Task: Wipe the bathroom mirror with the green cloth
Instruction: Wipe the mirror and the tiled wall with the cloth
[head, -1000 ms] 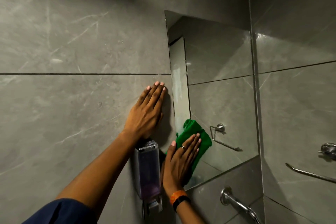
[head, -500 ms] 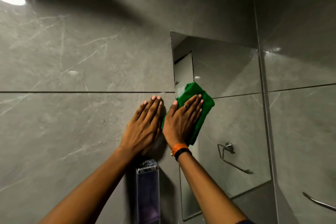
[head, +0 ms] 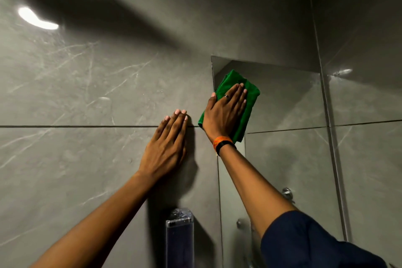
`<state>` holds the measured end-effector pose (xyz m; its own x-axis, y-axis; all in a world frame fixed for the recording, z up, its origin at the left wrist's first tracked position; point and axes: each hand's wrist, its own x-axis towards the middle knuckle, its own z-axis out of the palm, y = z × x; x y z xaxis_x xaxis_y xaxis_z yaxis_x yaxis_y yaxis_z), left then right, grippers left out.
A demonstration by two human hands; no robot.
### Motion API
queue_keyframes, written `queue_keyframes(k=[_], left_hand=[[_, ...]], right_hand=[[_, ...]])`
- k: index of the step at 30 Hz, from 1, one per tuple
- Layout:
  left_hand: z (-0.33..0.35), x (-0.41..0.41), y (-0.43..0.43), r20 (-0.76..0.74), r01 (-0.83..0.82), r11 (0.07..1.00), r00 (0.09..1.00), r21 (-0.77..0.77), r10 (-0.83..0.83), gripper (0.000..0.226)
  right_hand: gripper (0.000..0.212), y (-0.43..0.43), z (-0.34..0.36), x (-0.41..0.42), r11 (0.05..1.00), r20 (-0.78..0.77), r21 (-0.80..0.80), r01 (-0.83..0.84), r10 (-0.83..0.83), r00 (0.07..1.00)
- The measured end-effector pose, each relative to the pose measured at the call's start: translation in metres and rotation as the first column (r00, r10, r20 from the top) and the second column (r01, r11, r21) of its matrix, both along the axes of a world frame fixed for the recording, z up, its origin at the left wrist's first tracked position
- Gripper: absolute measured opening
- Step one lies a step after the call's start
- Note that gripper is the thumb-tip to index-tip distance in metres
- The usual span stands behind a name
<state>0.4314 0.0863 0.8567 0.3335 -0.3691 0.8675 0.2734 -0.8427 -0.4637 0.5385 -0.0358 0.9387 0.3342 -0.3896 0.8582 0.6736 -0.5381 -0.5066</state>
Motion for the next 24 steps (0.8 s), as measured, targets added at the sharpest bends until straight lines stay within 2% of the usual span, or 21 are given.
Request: queue_keyframes(k=[7,13,19,24], left_hand=[[0.026,-0.038,0.019,0.031,-0.076,0.997,0.997,-0.018,0.077,0.06],[0.041,-0.068,0.033,0.04,-0.159,0.984,0.986,-0.076,0.162,0.063],[0.053,-0.086,0.046,0.041,-0.191,0.969,0.979,-0.154,0.2,0.064],[0.056,-0.102,0.046,0.032,-0.23,0.958,0.971,-0.171,0.238,0.064]], right_hand=[[0.065,0.004,0.063,-0.009,0.998,0.081,-0.021,-0.057,0.059,0.995],[0.055,0.004,0.092,-0.019,0.979,0.207,-0.136,-0.15,0.176,0.962],[0.053,0.022,0.094,-0.044,0.899,0.279,-0.36,-0.25,0.359,0.89],[0.053,0.047,0.077,-0.062,0.879,0.294,-0.403,-0.254,0.388,0.874]])
